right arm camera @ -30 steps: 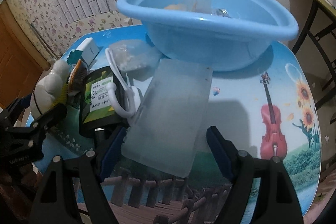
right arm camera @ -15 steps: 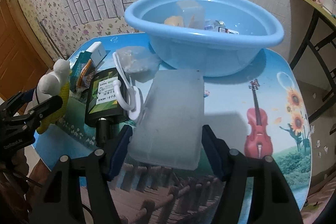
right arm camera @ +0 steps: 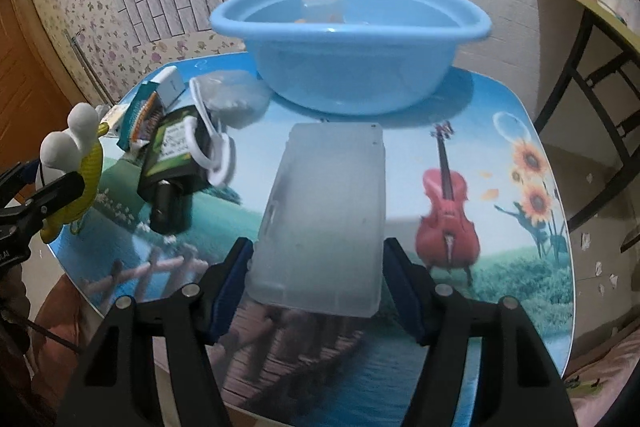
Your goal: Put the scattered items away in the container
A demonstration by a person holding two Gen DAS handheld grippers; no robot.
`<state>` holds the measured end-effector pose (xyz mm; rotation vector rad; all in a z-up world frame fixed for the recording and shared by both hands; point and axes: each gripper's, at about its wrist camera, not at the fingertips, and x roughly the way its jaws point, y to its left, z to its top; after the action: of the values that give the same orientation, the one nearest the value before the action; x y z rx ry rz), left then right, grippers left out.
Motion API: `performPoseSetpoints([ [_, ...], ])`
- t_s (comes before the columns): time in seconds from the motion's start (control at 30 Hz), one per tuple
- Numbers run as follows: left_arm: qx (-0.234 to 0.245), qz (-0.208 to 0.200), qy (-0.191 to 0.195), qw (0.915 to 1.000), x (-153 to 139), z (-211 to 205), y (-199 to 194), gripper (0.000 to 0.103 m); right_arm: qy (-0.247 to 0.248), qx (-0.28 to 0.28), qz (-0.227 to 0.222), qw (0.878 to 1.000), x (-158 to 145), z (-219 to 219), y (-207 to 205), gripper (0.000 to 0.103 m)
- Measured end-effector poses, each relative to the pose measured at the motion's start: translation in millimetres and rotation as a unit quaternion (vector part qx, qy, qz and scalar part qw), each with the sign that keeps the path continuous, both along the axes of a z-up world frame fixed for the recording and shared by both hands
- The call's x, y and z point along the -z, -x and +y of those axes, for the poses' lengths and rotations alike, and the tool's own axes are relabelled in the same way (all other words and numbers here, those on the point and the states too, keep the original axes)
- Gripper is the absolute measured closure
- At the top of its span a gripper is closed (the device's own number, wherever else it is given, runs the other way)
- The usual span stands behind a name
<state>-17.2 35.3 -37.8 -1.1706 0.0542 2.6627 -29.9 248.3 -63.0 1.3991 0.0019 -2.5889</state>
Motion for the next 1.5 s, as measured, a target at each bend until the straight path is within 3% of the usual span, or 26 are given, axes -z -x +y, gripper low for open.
performPoseSetpoints([
  [0.4, -0.002, -0.025, 0.006, 0.9997, 18.0, 4.8, 6.7, 0.019, -0.014, -0.001, -0.004, 1.000, 3.8, 10.7, 0.6, 0.038],
  [0.73, -0.010, -0.020, 0.011, 0.9997, 27.6, 4.3, 9.0, 0.012, -0.031, -0.004, -0.006, 0.999, 9.1, 6.4, 2.3, 0.037],
  [0.83, -0.006, -0.006, 0.007, 0.9999, 22.2, 3.6, 5.7, 0.023, -0.031, -0.006, 0.009, 0.999, 7.8, 7.2, 0.4, 0.038],
  [1.03, -0.003, 0.014, -0.002, 0.9999, 8.0, 2.1, 0.6, 0.023, -0.013, -0.015, 0.043, 0.999, -6.6, 10.1, -6.0, 0.040],
  [1.23, 0.001, 0.034, -0.003, 0.9994, -9.6, 5.8, -4.5, 0.023, 0.016, -0.068, 0.108, 0.992, -40.6, -1.1, -23.6, 0.041],
  [1.5, 0.010, 0.050, -0.001, 0.9987, -30.8, 14.4, -5.9, 0.023, 0.031, -0.099, 0.143, 0.984, -65.7, -15.1, -32.5, 0.041],
])
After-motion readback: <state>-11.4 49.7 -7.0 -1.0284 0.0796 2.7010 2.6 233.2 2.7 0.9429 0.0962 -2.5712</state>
